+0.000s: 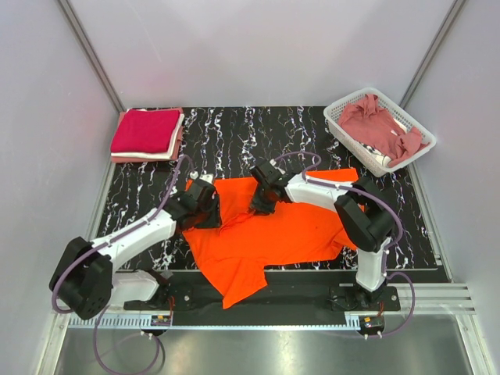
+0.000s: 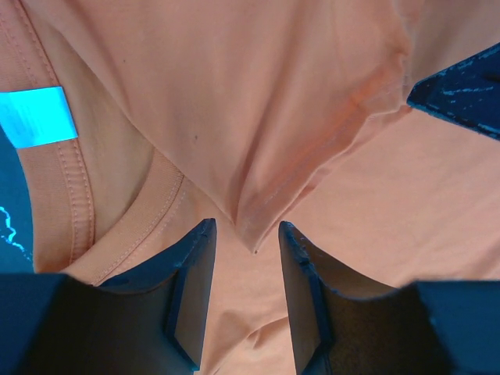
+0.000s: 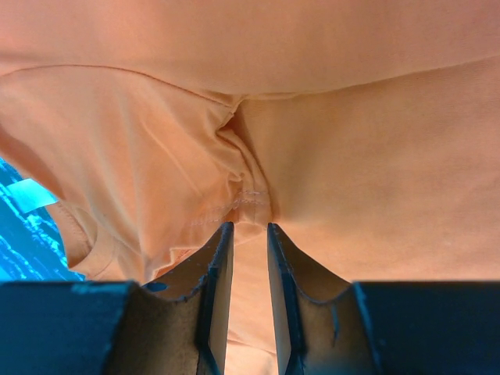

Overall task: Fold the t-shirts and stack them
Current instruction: Fold the tshirt

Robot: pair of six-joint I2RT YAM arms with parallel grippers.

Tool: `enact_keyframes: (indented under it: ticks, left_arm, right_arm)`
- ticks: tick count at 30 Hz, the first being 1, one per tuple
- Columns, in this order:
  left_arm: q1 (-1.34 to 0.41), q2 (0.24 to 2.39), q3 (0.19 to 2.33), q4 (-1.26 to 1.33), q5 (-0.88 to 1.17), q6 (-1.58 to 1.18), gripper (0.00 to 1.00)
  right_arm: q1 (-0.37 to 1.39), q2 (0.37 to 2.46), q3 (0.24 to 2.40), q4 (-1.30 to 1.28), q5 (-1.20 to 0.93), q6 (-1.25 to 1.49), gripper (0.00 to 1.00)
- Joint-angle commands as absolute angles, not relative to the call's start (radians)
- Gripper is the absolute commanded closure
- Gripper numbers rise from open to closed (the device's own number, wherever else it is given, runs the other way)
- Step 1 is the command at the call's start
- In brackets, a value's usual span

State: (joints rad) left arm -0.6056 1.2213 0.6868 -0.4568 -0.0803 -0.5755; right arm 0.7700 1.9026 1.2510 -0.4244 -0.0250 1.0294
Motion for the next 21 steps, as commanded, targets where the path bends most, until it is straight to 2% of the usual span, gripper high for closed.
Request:
enact_keyframes:
  ticks: [1,6,9,10,11,12,17,21]
  left_arm:
    - [-0.601,1.253,0.681,-0.404,-0.094,-0.592,0.57]
    - [-0.601,1.298,0.666,-0.359,-0.071,-0.597,0.58]
    - [-0.597,1.287,0.675,-0.368,-0.103,-0.581,0.59]
    - [-0.592,1.281,0.689,-0.373,-0.109,-0.577,0.59]
    - [-0.58,1.273,0.698,-0.386,-0.11,-0.572,0.59]
    - [-0.556,1.264,0.715,-0.391,-0.098,-0.557,0.58]
    - [-0.52,1.261,0.724,-0.416,-0.032,-0.509,0.58]
    - [-0.496,1.243,0.701,-0.42,-0.089,-0.488,0.58]
  right_arm:
    - [0.781,1.93,1.292,-0.422,-0.02,1.04,0.69]
    - [0.785,1.939,1.287,-0.422,-0.017,1.039,0.7]
    - [0.784,1.939,1.289,-0.422,-0.012,1.028,0.78]
    - [0.784,1.937,1.292,-0.422,-0.011,1.023,0.85]
    - [0.784,1.93,1.29,-0.42,-0.006,1.013,0.97]
    - [0.784,1.924,1.289,-0.422,-0.006,1.009,1.0]
    - [0.784,1.866,1.269,-0.42,0.032,0.993,1.0]
    - [0.784,1.838,1.252,-0.422,0.028,0.986,1.0]
